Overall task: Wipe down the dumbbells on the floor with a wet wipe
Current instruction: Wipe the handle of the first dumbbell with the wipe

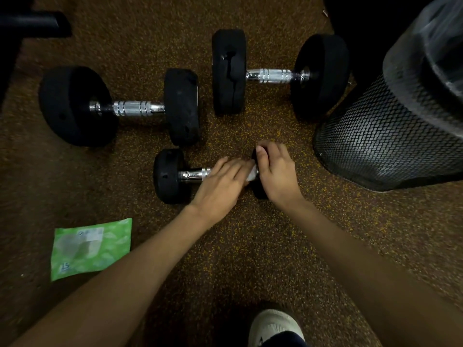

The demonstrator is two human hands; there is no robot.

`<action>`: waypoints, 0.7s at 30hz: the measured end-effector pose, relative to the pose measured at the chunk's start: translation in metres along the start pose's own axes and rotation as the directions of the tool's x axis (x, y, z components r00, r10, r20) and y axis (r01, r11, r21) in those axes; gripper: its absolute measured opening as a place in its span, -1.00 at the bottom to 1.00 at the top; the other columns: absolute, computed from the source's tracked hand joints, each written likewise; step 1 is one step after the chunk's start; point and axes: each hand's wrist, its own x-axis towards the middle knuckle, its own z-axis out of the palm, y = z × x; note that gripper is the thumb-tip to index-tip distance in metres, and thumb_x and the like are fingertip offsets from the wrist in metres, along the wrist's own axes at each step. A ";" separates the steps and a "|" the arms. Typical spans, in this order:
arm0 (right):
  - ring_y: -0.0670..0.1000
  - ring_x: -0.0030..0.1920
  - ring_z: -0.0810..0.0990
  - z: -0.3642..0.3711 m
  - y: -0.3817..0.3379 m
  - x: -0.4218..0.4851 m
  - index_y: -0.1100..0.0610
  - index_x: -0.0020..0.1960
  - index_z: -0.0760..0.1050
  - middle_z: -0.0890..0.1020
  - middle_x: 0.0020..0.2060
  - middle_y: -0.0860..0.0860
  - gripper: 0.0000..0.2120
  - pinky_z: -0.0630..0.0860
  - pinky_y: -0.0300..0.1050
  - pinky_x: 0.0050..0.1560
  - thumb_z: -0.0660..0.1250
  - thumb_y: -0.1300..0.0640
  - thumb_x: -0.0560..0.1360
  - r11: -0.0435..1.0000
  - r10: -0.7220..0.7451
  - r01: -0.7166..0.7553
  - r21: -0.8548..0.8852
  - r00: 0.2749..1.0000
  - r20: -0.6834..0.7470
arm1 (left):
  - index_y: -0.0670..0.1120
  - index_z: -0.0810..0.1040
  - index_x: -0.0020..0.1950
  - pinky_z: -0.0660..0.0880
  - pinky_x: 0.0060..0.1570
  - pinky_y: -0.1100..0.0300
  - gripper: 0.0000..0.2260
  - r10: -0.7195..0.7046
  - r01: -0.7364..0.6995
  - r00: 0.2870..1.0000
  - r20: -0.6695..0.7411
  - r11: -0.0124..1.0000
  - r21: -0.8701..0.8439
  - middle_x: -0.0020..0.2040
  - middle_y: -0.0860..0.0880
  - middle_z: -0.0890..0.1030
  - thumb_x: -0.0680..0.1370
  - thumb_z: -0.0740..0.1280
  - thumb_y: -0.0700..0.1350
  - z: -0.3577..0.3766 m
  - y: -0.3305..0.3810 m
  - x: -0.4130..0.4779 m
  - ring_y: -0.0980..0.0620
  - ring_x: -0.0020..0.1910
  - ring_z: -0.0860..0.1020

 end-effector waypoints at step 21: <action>0.11 0.15 0.48 0.000 0.001 0.000 0.22 0.23 0.46 0.52 0.11 0.15 -0.69 0.38 0.05 0.24 0.11 0.08 0.61 1.000 0.007 -0.007 0.012 1.000 0.011 | -0.22 0.35 0.43 0.10 0.46 0.03 -0.51 -0.062 0.067 0.996 -0.069 0.995 0.074 0.40 -0.15 0.42 0.47 0.23 -0.30 -0.002 0.019 -0.017 -0.07 0.44 0.31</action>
